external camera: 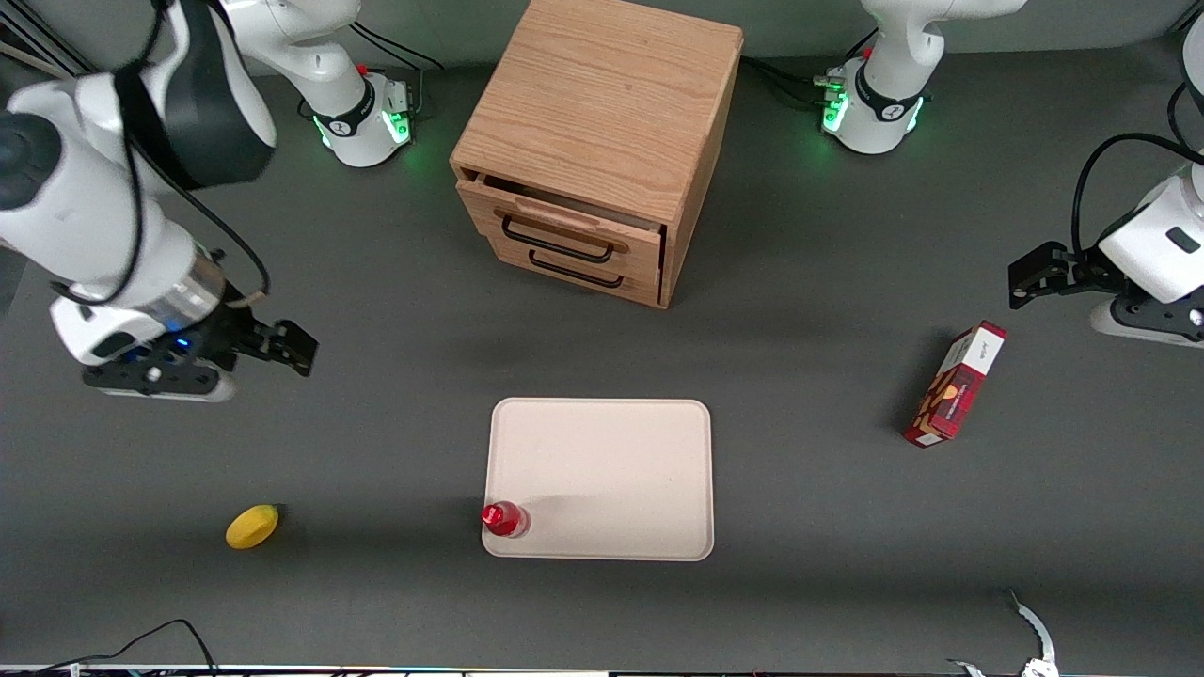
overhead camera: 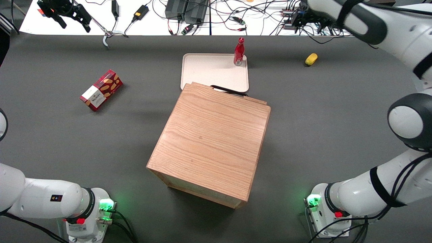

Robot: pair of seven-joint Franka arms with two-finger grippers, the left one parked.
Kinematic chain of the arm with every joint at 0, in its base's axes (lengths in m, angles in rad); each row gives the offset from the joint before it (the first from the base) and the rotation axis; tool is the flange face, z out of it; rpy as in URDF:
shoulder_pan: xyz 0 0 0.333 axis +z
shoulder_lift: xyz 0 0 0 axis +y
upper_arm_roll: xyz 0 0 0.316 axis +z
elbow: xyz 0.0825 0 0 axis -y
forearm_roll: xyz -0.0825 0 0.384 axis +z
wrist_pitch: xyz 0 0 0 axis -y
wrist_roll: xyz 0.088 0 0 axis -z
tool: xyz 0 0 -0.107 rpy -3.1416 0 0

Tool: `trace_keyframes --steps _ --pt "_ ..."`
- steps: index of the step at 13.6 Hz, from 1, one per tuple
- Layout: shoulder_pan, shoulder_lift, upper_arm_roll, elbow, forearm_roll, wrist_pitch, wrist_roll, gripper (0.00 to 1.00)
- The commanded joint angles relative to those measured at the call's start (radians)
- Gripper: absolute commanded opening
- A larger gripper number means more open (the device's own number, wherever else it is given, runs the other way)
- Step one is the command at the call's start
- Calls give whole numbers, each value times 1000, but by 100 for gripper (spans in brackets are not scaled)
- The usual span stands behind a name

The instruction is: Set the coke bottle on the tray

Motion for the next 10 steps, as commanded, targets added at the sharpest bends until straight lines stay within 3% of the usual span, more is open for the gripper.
trace_keyframes --steps 1,6,8,10 --pt "-61 -83 8 -35 35 -56 -104 100" --pt "-129 -131 8 -9 54 -136 -212 100" --pt "-135 -131 2 33 54 -185 -258 95" --pt "-155 -138 8 59 54 -217 -282 100"
